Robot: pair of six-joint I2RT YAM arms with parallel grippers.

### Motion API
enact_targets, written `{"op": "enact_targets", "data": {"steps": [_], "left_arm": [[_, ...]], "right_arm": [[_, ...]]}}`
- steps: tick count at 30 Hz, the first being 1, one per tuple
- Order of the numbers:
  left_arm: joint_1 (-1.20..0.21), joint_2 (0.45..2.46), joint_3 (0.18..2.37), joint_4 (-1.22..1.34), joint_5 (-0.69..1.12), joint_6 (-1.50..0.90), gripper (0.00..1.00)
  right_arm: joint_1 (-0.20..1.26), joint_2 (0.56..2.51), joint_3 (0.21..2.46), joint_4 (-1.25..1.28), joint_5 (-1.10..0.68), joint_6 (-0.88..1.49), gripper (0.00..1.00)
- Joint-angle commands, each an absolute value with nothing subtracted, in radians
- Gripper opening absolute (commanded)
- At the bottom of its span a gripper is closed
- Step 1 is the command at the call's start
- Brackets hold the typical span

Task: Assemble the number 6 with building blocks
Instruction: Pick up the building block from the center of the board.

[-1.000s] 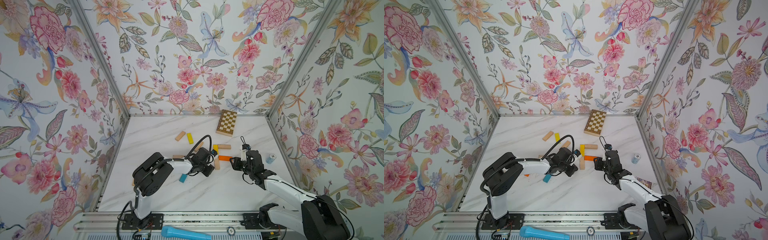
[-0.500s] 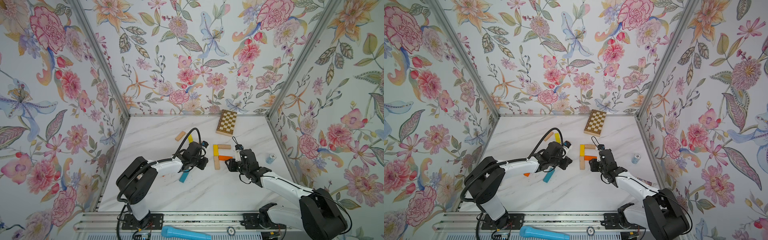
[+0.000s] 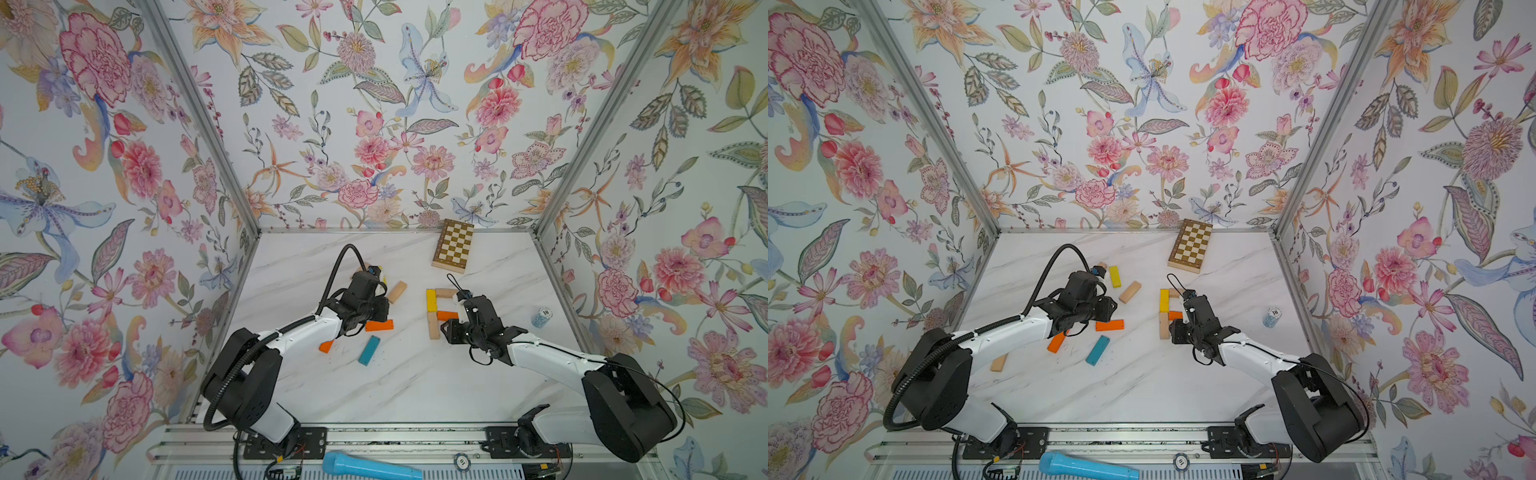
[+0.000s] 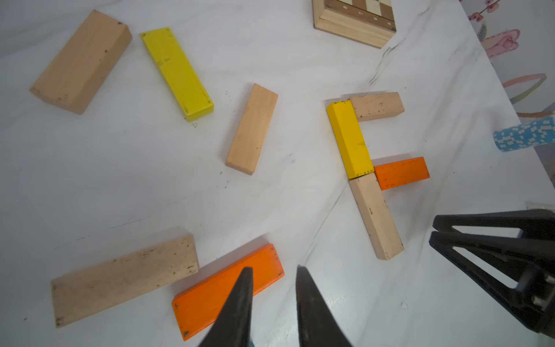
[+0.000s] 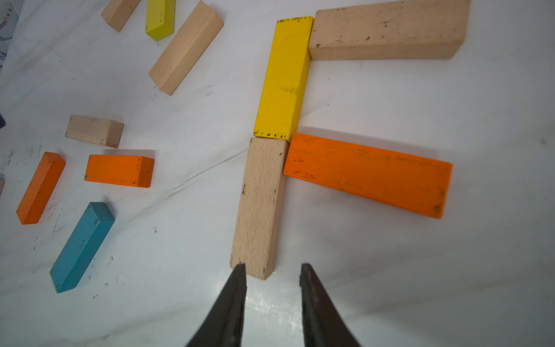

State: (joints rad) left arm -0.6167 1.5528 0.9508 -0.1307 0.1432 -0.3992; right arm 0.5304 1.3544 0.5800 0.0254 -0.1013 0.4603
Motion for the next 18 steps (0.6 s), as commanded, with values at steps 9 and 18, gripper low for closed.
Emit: {"op": "enact_targets", "data": {"steps": [9,18], "left_arm": [[-0.609,1.381,0.852,-0.358,0.027,-0.456,0.54],[-0.611,1.296,0.806,-0.476,-0.002,-0.501,0.83]], "right_arm": [[0.633,1.396,0.694,-0.013,-0.047,0.454,0.33],[0.675,1.487,0.825,-0.059,-0.018,0.475,0.48]]}}
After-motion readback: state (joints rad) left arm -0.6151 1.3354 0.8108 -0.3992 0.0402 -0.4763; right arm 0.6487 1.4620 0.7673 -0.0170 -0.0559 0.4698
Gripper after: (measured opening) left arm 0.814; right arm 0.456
